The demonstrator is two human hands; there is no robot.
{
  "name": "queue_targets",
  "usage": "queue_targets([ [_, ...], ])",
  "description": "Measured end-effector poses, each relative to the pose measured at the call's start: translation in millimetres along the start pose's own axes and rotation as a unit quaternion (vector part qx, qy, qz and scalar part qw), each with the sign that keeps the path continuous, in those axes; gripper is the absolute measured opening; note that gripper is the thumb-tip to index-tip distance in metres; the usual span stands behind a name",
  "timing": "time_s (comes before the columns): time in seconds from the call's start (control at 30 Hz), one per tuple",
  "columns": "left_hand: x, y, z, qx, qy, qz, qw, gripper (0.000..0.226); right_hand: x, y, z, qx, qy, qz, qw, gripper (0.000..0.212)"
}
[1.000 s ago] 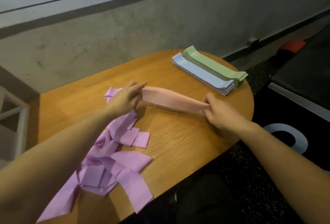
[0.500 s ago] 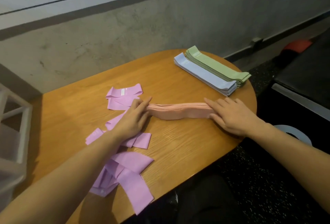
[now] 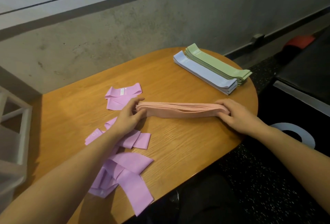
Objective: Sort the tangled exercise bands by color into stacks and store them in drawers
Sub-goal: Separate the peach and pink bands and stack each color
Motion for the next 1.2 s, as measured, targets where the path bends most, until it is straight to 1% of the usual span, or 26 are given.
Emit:
queue_targets([
  [0.1,-11,4,-1,-0.019,-0.039,0.067,0.997,0.04,-3,2,1,0.0,-0.006,-0.054,0.999,0.022],
  [0.17,-17,5,-2,-0.027,-0.05,0.078,0.995,0.031,-5,3,0,-0.001,-0.012,-0.062,0.998,0.026],
  [0.3,-17,1,-3,-0.003,-0.058,0.063,0.996,0.019,-2,5,0,-0.007,-0.018,0.021,1.0,0.031],
  [0.37,-17,1,-4,-0.005,-0.059,0.059,0.996,0.013,2,6,-2,-0.022,-0.004,0.063,0.998,0.035],
  [0.43,-14,1,-4,0.0,-0.051,0.057,0.997,0.014,7,12,-4,-0.052,0.02,0.12,0.991,0.042],
  [0.5,-10,3,-5,0.003,-0.032,0.036,0.999,0.014,11,21,-7,-0.088,0.043,0.182,0.978,0.043],
  [0.6,-1,2,-6,0.029,-0.006,-0.019,0.999,0.017,17,28,-10,-0.109,0.057,0.227,0.966,0.031],
  [0.7,-1,-4,-5,0.068,-0.03,-0.077,0.994,0.018,18,22,-13,-0.11,0.05,0.231,0.965,0.022],
  [0.77,0,3,-4,0.057,-0.052,-0.063,0.995,0.021,17,21,-14,-0.114,0.046,0.22,0.968,0.022],
  [0.87,3,8,-4,0.05,-0.064,-0.033,0.996,0.022,15,19,-17,-0.119,0.038,0.209,0.97,0.027],
  [0.97,4,9,-6,0.077,-0.071,-0.072,0.992,0.023,15,20,-23,-0.124,0.051,0.206,0.969,0.025],
  [1.1,9,17,0,0.097,-0.05,-0.132,0.985,0.018,13,18,-30,-0.137,0.08,0.254,0.954,0.018],
  [1.13,11,18,4,0.103,-0.046,-0.14,0.984,0.02,11,16,-32,-0.144,0.081,0.261,0.951,0.017],
  [1.2,15,20,17,0.096,-0.046,-0.118,0.987,0.024,9,13,-33,-0.156,0.085,0.278,0.944,0.018],
])
Point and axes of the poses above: each hand's wrist, its own z-axis towards the middle knuckle, its own x-axis out of the back of the hand, y = z × x, the point moved 10 cm from there along z, towards the middle knuckle, and after that the axes turned 12 degrees about z, right-handed, at the moved point
